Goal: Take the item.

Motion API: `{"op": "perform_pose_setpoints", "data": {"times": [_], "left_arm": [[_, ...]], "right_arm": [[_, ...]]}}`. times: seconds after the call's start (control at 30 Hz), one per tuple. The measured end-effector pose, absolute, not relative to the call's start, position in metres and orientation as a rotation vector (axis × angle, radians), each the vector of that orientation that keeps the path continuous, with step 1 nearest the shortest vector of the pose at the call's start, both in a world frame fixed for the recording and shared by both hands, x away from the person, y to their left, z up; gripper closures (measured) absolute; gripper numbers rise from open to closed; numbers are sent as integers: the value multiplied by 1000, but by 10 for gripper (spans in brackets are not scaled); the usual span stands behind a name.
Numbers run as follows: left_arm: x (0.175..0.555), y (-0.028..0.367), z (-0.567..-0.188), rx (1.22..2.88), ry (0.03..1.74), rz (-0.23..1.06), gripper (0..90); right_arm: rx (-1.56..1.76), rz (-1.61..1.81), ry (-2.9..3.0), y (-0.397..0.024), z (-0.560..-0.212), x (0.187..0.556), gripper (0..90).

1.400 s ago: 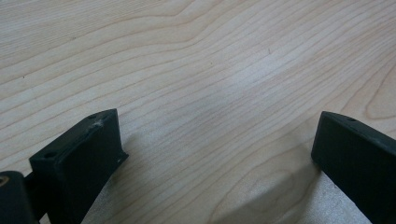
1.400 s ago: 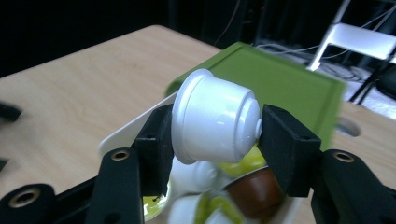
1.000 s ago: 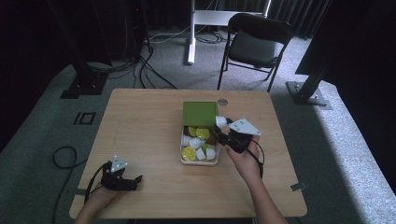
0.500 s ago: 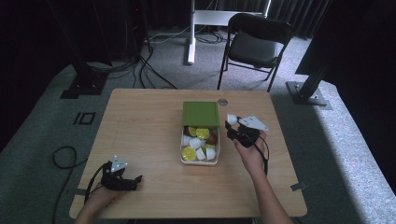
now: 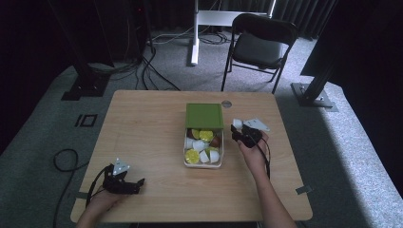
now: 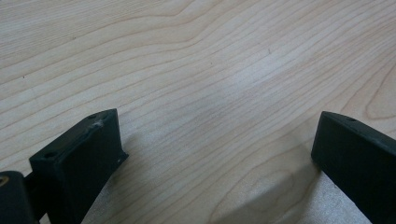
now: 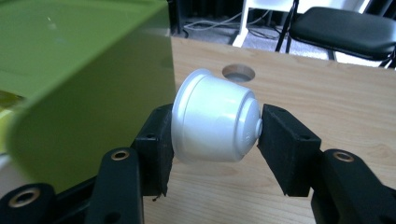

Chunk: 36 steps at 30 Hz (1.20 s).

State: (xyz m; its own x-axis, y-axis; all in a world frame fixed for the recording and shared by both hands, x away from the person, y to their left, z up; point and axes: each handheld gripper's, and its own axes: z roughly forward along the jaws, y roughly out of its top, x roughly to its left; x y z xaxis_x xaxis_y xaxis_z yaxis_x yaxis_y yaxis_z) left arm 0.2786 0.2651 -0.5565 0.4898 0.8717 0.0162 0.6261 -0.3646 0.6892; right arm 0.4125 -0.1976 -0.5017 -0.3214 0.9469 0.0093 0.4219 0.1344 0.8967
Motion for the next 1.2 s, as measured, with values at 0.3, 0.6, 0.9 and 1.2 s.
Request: {"op": "perform_pose_setpoints", "data": {"times": [0.3, 0.6, 0.9, 1.2], "left_arm": [[279, 265, -557, 2114, 1228, 510, 28], [279, 265, -557, 2114, 1228, 511, 28], [279, 265, -557, 2113, 1228, 510, 28], [279, 265, -557, 2114, 1227, 511, 28]], "right_arm": [[1348, 1095, 1851, -196, -522, 432, 462], [1412, 1060, 1878, -196, -544, 447, 462], [1425, 1057, 1886, -193, -551, 450, 460], [1430, 1033, 1867, -202, -552, 449, 405]]}}
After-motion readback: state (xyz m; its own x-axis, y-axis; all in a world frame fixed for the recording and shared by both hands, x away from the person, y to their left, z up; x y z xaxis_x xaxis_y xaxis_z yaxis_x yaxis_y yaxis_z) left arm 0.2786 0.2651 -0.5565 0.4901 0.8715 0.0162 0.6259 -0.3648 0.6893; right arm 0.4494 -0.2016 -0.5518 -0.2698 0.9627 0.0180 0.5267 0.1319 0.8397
